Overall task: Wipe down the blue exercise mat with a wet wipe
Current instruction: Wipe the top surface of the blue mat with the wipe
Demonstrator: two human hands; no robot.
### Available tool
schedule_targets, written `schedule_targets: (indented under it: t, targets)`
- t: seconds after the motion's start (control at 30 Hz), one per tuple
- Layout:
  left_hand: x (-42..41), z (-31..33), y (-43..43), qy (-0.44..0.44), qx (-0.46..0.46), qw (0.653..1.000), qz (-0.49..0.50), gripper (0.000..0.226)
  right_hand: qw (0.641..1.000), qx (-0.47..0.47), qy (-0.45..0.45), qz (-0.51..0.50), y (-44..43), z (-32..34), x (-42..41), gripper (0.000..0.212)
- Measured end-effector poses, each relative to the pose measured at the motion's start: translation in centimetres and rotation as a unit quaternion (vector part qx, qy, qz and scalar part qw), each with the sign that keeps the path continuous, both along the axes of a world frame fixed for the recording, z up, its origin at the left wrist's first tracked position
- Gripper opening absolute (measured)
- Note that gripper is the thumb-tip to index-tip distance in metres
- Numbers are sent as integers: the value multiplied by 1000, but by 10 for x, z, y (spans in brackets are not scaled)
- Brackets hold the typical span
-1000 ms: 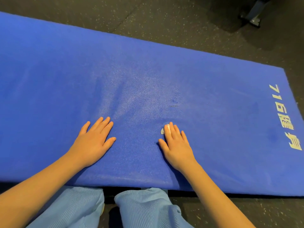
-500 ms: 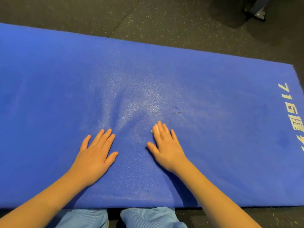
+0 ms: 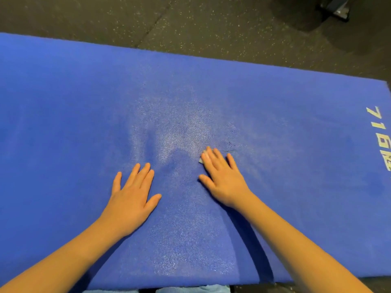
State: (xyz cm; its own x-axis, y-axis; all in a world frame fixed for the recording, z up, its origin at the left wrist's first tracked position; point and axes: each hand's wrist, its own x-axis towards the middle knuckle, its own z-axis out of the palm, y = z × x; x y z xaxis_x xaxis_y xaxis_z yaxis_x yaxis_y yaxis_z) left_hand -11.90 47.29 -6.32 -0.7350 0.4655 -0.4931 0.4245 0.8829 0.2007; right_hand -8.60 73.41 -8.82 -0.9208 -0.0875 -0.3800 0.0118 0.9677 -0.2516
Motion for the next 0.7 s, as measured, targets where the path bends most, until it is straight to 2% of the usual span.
schedule_targets:
  t: [0.07, 0.17, 0.23, 0.3, 0.37, 0.4, 0.5, 0.57, 0.7]
  targets:
    - [-8, -1, 1, 0, 9, 1000, -16, 110, 998, 35, 8, -59, 18, -6, -22, 79]
    - [-29, -4, 7, 14, 26, 999, -19, 101, 987, 38, 12, -157, 15, -12, -52, 68]
    - [-39, -7, 13, 16, 30, 999, -19, 98, 991, 8, 15, -135, -2, -13, -54, 69]
    - [-40, -13, 14, 21, 28, 999, -40, 103, 999, -14, 22, -45, -11, -12, -44, 73]
    - [-37, -19, 12, 27, 38, 998, -41, 108, 999, 6, 35, 13, 0, -14, -42, 78]
    - [-36, -22, 10, 28, 43, 998, -37, 108, 999, 20, 44, 6, 10, -16, -49, 78]
    - [-40, -25, 9, 20, 49, 998, -37, 106, 993, 51, 41, -102, 28, -19, -79, 66]
    - [-47, -24, 12, 24, 60, 997, -45, 103, 988, 45, 43, -139, 21, -19, -91, 67]
    - [-70, -19, 22, 28, 58, 997, -34, 92, 997, 17, 51, -47, 3, -18, -75, 72]
